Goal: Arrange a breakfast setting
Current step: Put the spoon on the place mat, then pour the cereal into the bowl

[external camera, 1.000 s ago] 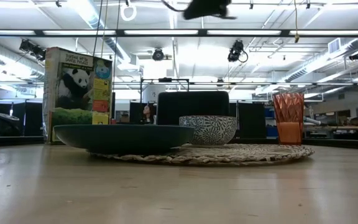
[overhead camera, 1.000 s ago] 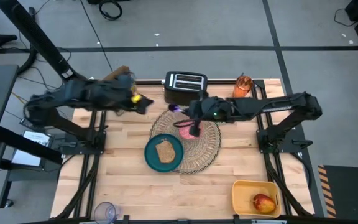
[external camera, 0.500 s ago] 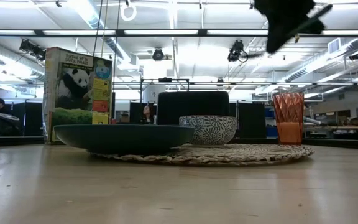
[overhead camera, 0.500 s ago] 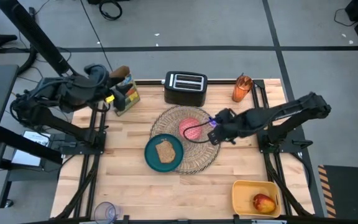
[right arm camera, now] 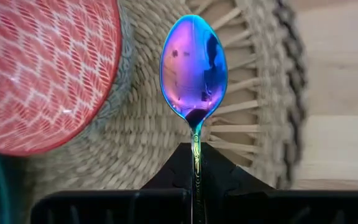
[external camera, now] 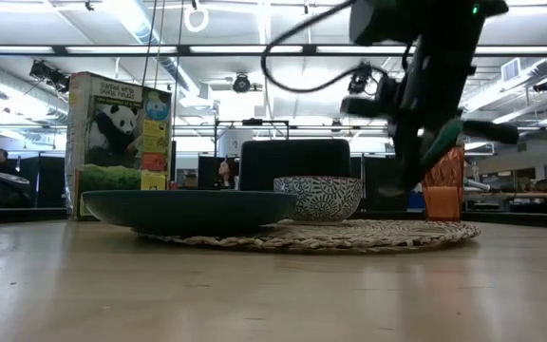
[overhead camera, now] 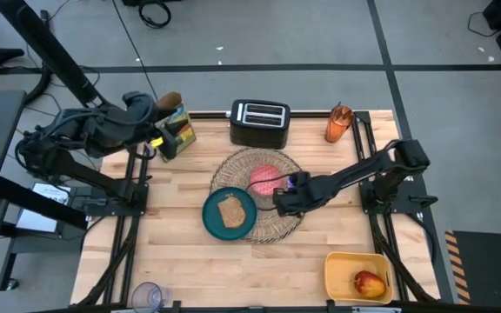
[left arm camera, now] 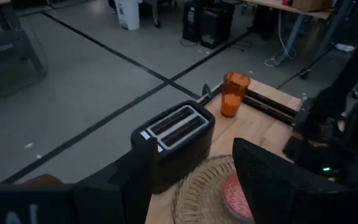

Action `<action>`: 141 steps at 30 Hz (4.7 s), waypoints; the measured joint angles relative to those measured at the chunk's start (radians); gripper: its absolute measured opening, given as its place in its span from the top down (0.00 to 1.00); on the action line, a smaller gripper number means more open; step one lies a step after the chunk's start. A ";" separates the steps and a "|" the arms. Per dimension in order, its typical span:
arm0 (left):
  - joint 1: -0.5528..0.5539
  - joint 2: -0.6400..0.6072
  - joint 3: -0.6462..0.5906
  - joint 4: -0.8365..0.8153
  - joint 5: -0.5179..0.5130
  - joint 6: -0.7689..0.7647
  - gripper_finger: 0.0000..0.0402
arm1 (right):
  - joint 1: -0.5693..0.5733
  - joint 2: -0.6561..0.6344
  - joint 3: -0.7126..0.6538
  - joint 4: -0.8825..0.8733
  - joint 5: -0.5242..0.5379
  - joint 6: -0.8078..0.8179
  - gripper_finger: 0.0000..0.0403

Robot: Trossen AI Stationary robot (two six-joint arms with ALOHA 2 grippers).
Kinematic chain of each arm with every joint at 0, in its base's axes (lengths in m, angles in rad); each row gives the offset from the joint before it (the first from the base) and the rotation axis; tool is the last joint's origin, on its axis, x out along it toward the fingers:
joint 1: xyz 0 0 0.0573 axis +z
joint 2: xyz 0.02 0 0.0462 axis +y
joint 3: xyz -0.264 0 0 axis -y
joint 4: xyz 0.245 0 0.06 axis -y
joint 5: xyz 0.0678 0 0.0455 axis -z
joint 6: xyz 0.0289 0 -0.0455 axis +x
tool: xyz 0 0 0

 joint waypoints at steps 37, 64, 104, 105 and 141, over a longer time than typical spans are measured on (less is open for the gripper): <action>-0.013 -0.022 0.000 0.082 0.082 0.048 0.46 | -0.057 -0.097 0.000 -0.134 0.018 -0.152 0.77; 0.239 0.137 0.000 0.151 0.207 0.158 0.46 | 0.019 -0.516 0.000 0.380 0.190 -0.941 0.64; 0.804 0.364 -0.004 -0.431 0.514 0.208 0.27 | 0.092 -0.512 0.000 0.437 0.074 -1.091 0.35; 0.813 0.381 -0.004 -0.435 0.521 0.210 0.27 | 0.092 -0.512 0.000 0.438 0.068 -1.094 0.35; 0.649 0.106 -0.003 -0.470 0.610 0.233 0.99 | -0.351 -0.507 -0.239 1.164 -0.278 -1.546 0.14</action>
